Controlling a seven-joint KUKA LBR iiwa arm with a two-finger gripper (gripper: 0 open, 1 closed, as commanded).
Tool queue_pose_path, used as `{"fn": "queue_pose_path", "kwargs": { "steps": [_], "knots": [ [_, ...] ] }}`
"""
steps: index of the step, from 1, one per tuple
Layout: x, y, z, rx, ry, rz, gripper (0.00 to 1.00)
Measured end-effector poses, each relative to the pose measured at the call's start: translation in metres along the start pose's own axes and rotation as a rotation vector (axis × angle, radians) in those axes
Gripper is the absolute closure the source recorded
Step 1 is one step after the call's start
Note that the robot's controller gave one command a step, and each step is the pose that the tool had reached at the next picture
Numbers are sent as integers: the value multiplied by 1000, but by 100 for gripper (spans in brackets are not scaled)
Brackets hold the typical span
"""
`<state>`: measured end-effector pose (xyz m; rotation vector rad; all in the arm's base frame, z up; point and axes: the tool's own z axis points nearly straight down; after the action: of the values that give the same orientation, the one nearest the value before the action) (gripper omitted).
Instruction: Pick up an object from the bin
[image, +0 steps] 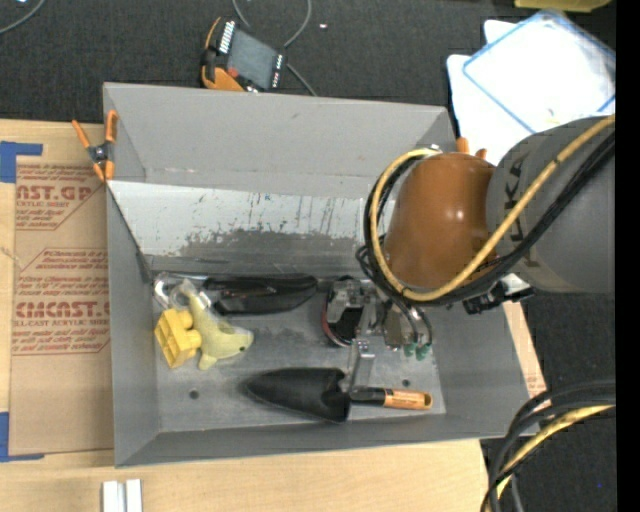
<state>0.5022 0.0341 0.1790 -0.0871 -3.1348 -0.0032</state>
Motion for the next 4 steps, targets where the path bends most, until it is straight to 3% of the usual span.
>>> {"fn": "queue_pose_path", "kwargs": {
  "steps": [1,2,3,4],
  "knots": [
    [-12,1,-6,-3,-21,139,0],
    [-23,14,0,2,-18,-200,0],
    [-20,4,-15,-2,-14,60,0],
    [22,-14,63,0,-14,-284,100]
  ]
}}
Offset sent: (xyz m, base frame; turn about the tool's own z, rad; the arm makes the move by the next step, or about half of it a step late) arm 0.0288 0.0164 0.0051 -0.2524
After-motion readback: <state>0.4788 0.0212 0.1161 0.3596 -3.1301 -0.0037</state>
